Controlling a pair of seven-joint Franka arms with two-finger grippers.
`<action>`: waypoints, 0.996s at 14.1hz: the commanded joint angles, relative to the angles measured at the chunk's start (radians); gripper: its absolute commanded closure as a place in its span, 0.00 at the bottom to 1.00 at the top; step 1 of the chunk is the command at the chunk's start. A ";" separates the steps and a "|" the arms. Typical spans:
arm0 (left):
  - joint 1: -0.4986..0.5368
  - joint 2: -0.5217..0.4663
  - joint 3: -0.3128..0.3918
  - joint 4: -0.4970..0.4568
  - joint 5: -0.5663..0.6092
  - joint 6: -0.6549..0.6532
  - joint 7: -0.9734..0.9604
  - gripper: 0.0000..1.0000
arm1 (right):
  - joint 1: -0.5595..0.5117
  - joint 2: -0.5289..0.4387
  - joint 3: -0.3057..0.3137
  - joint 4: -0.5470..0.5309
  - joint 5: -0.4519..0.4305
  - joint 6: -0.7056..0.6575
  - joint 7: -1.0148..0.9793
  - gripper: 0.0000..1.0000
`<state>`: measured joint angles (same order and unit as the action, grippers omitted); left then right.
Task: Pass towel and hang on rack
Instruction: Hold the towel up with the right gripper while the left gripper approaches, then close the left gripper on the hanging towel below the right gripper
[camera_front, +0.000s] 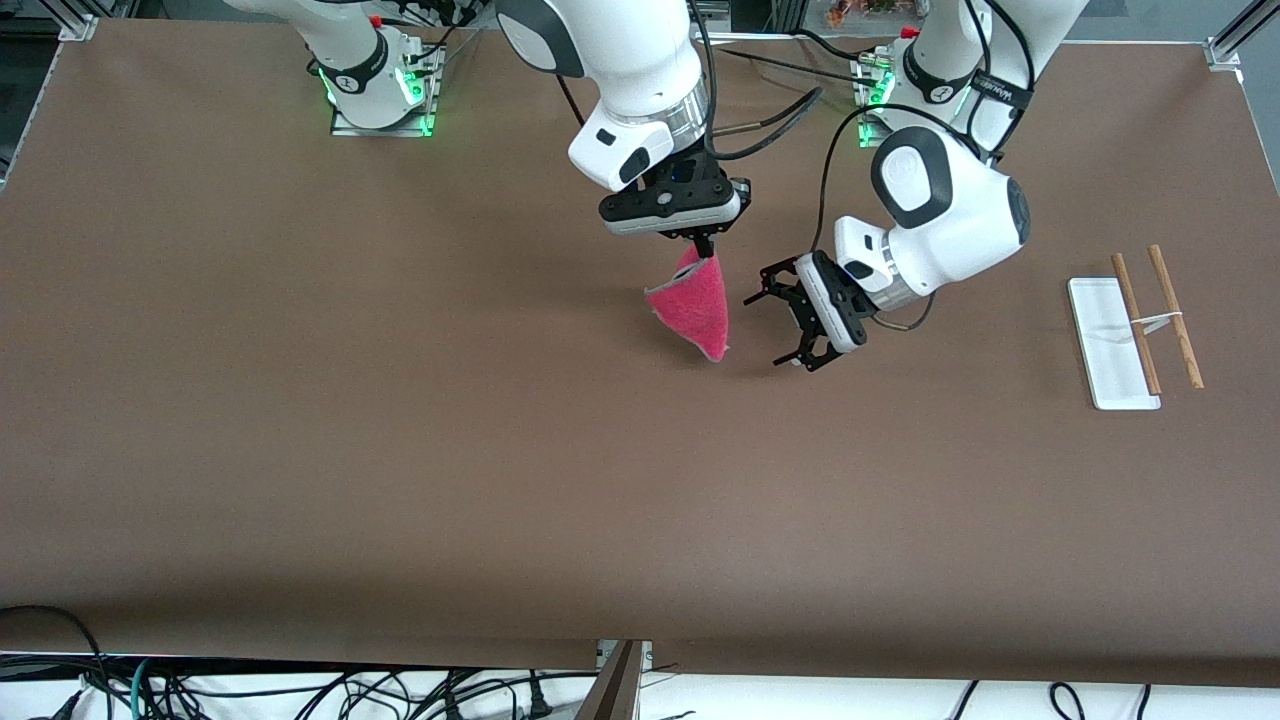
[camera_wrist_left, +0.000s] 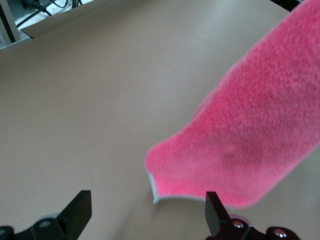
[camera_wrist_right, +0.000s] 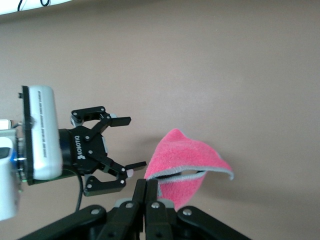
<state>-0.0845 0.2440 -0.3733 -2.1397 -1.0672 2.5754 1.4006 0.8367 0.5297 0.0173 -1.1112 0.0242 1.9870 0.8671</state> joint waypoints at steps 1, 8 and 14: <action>-0.018 0.034 -0.007 0.038 -0.037 0.023 0.038 0.00 | 0.009 0.001 -0.011 0.021 0.002 -0.004 0.006 1.00; -0.089 0.093 -0.007 0.104 -0.002 0.091 0.050 0.00 | 0.009 -0.002 -0.014 0.021 0.002 -0.004 0.004 1.00; -0.121 0.101 -0.007 0.109 0.038 0.094 0.078 0.11 | 0.009 -0.005 -0.014 0.021 0.000 -0.004 0.003 1.00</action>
<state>-0.1923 0.3266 -0.3822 -2.0543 -1.0561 2.6581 1.4466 0.8367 0.5288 0.0119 -1.1041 0.0242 1.9898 0.8670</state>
